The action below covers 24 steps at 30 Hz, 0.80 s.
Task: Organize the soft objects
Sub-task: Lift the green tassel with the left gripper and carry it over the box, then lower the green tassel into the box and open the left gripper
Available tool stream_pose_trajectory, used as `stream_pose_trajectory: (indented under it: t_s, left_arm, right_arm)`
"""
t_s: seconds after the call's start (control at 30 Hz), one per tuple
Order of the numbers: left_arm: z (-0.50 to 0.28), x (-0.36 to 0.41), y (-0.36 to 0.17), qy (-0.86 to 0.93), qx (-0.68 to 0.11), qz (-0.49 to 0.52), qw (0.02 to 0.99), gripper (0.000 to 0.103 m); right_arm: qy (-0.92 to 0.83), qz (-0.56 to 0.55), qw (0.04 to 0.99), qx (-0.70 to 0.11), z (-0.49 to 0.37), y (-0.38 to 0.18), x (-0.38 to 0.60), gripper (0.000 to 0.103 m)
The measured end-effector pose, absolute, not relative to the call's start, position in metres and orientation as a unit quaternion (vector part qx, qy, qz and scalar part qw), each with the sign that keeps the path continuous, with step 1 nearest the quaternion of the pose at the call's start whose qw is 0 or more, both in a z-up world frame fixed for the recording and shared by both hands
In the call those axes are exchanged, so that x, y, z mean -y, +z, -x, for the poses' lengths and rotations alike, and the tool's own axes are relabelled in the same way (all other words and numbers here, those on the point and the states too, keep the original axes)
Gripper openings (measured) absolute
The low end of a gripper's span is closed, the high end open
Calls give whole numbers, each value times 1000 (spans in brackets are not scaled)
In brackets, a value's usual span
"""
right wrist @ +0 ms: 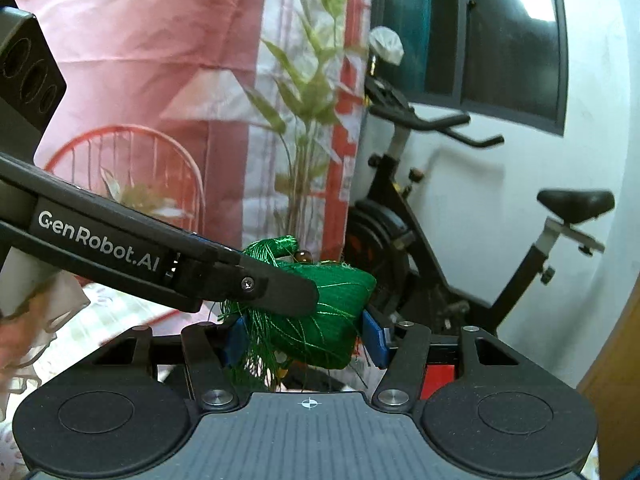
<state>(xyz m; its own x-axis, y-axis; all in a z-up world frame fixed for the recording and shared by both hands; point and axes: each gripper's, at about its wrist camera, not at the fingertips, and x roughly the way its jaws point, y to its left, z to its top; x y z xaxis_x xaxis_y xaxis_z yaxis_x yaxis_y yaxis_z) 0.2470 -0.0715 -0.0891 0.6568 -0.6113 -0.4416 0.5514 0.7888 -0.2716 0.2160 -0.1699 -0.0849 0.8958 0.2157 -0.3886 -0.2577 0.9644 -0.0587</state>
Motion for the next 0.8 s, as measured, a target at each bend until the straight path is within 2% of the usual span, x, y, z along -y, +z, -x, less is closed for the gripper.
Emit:
stream_pose_trajectory:
  t_s: [0.53, 0.8]
  left_arm:
    - [-294, 82, -124, -313, -310, 73, 895, 50]
    - [-298, 59, -133, -270, -315, 63, 908, 53]
  right_arm:
    - [61, -8, 958, -278, -271, -132, 212, 53]
    - [-7, -101, 943, -318, -289, -148, 247, 61]
